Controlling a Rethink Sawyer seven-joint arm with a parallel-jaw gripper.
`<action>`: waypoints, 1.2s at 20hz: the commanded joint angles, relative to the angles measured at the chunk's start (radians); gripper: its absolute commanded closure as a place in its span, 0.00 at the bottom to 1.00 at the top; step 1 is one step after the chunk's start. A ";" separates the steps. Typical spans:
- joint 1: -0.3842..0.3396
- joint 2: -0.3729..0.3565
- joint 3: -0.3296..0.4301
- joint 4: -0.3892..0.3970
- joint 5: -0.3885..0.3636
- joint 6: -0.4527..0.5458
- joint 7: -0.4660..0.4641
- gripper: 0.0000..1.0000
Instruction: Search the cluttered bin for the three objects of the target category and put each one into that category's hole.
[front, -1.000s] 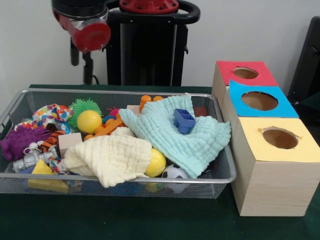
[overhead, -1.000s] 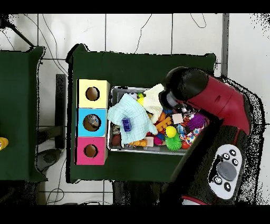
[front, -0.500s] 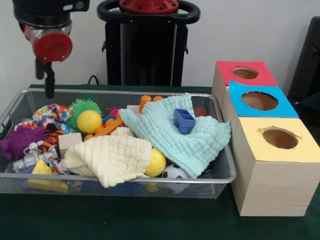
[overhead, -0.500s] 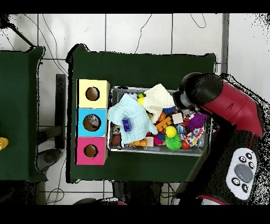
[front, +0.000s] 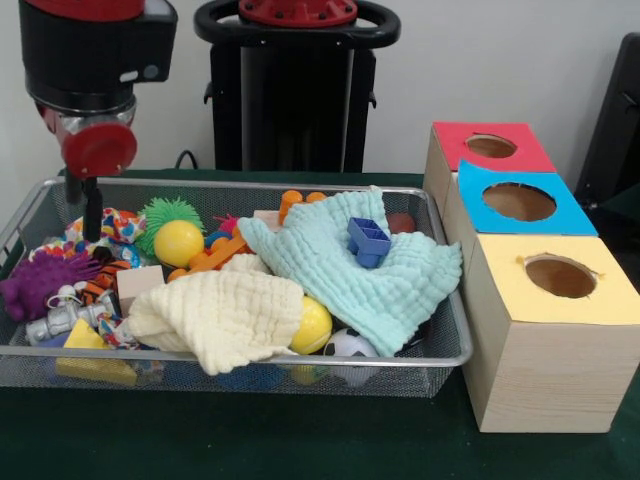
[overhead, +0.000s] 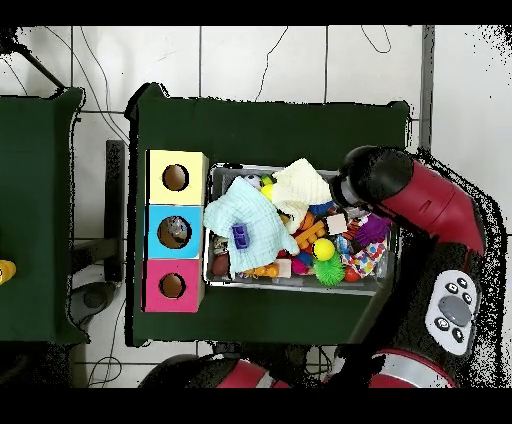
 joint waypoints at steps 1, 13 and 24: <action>0.011 0.077 0.112 0.117 0.000 -0.095 0.144 0.00; -0.111 -0.037 0.315 0.279 -0.131 -0.215 -0.231 0.00; -0.093 -0.093 0.278 0.321 -0.162 -0.127 -0.020 0.00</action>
